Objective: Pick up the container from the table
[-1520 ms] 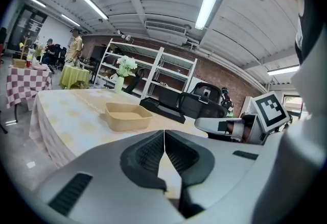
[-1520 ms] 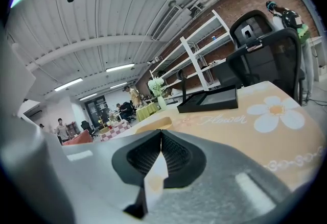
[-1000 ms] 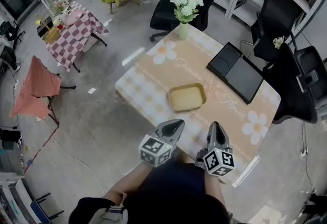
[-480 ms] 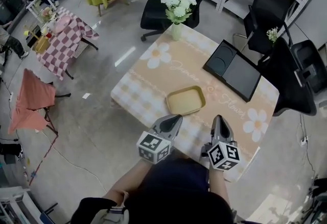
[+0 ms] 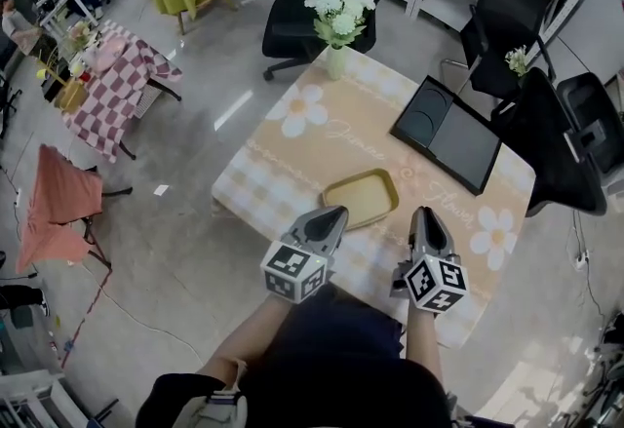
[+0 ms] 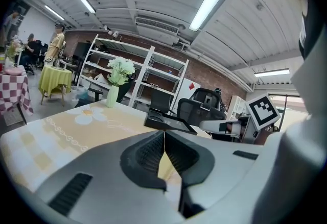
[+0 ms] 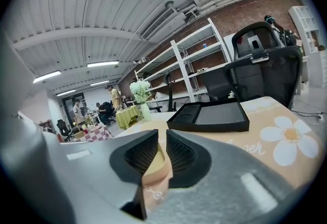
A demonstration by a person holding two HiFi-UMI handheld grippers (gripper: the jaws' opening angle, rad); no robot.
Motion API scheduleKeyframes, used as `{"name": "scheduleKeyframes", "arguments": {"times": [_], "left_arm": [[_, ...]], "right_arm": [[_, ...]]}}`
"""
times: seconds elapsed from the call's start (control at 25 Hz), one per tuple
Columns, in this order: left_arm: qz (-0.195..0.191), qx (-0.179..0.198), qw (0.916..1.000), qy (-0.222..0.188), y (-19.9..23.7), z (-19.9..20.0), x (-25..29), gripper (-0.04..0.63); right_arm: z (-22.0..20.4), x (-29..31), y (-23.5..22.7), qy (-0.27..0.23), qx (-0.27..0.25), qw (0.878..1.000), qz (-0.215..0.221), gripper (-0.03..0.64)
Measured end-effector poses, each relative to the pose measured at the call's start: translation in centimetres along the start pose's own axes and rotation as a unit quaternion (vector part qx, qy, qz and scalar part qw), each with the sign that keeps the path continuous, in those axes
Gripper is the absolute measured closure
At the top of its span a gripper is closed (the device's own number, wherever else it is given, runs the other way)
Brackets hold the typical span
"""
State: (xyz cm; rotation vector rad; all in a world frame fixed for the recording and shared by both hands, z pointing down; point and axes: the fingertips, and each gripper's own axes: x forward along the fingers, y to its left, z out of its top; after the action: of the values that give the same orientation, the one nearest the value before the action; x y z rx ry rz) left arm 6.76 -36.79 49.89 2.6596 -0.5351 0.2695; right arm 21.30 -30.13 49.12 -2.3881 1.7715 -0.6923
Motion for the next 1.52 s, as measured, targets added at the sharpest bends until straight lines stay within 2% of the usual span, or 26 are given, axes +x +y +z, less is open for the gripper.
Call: {"name": "scheduleKeyframes", "arguments": {"times": [0.2,0.4,0.76,0.92,1.52], "left_arm": [[-0.011,0.002,0.9999,0.005,1.0,0.1,0.8,0.584],[-0.019,0.003,0.9997,0.015,1.7,0.1,1.3,0.584],[-0.018,-0.005,0.9994,0.030,3.4,-0.4,1.9,0.584],[-0.012,-0.014,0.9992,0.035,4.1,-0.7,2.0,0.584],[0.011,-0.036,0.9984,0.042,5.9,-1.3,2.1,0.584]], "right_arm": [[-0.7,1.4,0.2,0.014,-0.003,1.000,0.001,0.560],[-1.7,3.0,0.3,0.043,-0.006,0.999,0.008,0.494],[-3.3,6.0,0.3,0.076,-0.017,0.997,0.017,0.492],[-4.8,7.0,0.2,0.106,-0.021,0.994,0.025,0.469],[-7.7,10.0,0.4,0.175,-0.028,0.983,0.048,0.469]]}}
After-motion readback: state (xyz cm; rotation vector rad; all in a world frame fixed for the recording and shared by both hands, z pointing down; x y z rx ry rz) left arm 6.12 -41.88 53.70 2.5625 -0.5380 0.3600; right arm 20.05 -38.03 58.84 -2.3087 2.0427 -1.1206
